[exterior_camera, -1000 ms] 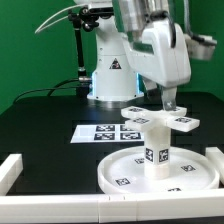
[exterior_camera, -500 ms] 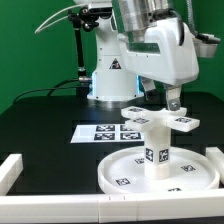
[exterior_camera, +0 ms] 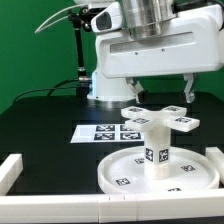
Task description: Assemble round table
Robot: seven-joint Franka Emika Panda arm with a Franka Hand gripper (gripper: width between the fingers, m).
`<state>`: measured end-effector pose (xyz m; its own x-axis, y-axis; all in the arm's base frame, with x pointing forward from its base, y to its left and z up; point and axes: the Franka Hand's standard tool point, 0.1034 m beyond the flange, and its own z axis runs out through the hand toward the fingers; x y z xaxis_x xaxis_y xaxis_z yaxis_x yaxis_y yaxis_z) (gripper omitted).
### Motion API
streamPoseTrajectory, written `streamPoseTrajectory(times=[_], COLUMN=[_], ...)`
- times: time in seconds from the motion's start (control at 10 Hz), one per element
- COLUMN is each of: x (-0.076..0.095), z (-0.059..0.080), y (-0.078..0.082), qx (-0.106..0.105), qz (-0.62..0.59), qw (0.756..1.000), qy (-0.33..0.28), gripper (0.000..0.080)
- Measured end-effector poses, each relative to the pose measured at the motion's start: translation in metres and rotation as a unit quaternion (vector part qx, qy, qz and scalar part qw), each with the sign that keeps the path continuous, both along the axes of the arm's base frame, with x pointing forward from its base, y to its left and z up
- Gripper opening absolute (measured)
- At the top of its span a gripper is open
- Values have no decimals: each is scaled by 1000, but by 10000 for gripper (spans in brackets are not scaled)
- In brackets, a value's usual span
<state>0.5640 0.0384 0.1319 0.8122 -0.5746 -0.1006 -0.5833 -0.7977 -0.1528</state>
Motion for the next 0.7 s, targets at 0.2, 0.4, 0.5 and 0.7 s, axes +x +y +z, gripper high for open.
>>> streamPoseTrajectory(times=[0.2, 0.4, 0.5, 0.7], x=[-1, 0, 3, 4], z=[0, 1, 0, 0], y=[0, -3, -5, -8], qx=[-2, -14, -24, -31], qz=[74, 222, 291, 378], qw=[997, 974, 955, 923], qy=[-11, -30, -52, -67], gripper=[649, 649, 649, 649])
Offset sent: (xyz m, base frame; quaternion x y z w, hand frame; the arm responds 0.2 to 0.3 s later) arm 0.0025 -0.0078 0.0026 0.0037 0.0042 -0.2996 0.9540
